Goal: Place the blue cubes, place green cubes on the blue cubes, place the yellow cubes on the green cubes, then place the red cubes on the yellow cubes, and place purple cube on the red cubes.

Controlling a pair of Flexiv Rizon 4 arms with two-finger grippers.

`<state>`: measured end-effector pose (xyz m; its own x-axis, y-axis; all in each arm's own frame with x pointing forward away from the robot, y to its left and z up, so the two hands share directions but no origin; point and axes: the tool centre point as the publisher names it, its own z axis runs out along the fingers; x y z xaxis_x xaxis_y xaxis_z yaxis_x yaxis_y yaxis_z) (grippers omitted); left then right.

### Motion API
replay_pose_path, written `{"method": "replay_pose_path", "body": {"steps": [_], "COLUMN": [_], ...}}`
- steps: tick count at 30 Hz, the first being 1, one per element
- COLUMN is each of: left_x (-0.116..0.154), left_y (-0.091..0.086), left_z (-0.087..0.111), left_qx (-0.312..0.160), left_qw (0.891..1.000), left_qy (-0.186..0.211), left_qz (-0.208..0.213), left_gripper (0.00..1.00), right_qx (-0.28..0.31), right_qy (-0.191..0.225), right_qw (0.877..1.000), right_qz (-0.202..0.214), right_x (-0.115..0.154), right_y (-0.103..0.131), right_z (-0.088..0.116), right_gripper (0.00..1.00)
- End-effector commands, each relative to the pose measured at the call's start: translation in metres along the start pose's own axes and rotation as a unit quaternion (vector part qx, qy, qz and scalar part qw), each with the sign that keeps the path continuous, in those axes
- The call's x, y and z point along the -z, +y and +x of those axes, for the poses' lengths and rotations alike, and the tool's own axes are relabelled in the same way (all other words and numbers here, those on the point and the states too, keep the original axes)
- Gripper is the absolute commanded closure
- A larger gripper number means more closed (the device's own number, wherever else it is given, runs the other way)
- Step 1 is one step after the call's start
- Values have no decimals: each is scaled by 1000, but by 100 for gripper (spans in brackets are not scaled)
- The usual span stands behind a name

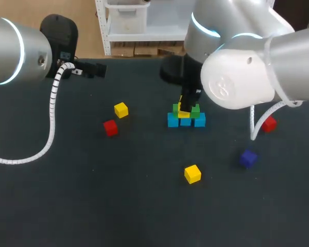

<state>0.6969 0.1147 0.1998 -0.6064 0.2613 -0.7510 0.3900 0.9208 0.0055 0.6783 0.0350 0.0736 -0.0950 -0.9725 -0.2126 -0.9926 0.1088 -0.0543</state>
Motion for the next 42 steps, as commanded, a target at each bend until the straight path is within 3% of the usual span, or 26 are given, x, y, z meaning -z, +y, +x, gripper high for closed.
{"method": "replay_pose_path", "body": {"steps": [1, 12, 42], "left_x": [0, 0, 0], "left_y": [1, 1, 1], "left_z": [0, 0, 0], "left_qx": [0, 0, 0], "left_qw": [1000, 1000, 1000], "left_qy": [0, 0, 0], "left_qz": [1, 1, 1], "left_gripper": [0, 0, 0], "right_qx": [6, 9, 33], "right_qy": [-13, -19, -7], "right_qw": [1000, 999, 999], "right_qz": [-18, -27, -31], "right_x": [0, -4, -14], "right_y": [-6, -23, -36], "right_z": [4, 4, 9], "right_gripper": [100, 100, 100]}}
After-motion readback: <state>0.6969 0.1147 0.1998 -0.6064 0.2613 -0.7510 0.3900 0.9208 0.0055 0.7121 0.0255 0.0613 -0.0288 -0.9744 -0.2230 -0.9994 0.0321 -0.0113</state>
